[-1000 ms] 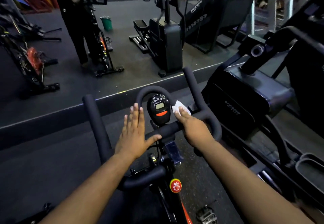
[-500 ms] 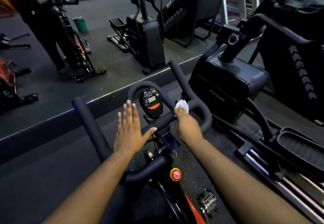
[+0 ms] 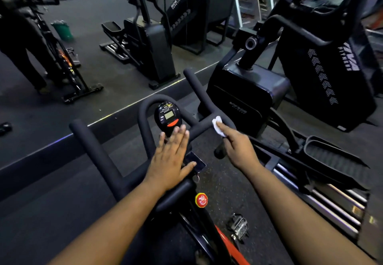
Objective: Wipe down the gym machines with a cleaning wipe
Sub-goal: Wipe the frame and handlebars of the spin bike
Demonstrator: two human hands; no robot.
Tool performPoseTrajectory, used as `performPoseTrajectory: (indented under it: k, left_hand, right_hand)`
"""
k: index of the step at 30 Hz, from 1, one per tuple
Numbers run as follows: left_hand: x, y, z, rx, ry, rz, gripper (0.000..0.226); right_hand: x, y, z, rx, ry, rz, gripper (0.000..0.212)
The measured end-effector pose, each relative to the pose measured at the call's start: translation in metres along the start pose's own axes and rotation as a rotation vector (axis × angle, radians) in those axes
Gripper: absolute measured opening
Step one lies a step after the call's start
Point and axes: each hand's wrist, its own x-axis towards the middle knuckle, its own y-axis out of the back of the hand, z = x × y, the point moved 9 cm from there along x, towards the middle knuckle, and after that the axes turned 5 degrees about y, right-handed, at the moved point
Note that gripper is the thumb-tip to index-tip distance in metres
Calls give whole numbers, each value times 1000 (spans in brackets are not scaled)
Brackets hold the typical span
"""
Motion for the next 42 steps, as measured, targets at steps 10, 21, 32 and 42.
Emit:
performPoseTrajectory:
  k: [10, 21, 32, 42]
  left_hand:
    - [71, -46, 53, 84, -1, -321, 98]
    - [61, -54, 45, 108, 45, -292, 104]
    - [55, -58, 43, 211, -48, -315, 108]
    - [80, -59, 42, 266, -51, -383, 116]
  right_hand:
    - [74, -11, 80, -281, -47, -286, 47]
    - [-12, -32, 49, -168, 69, -363, 52]
    - [-6, -20, 80, -375, 83, -368, 60]
    - [-13, -33, 77, -183, -12, -324, 84]
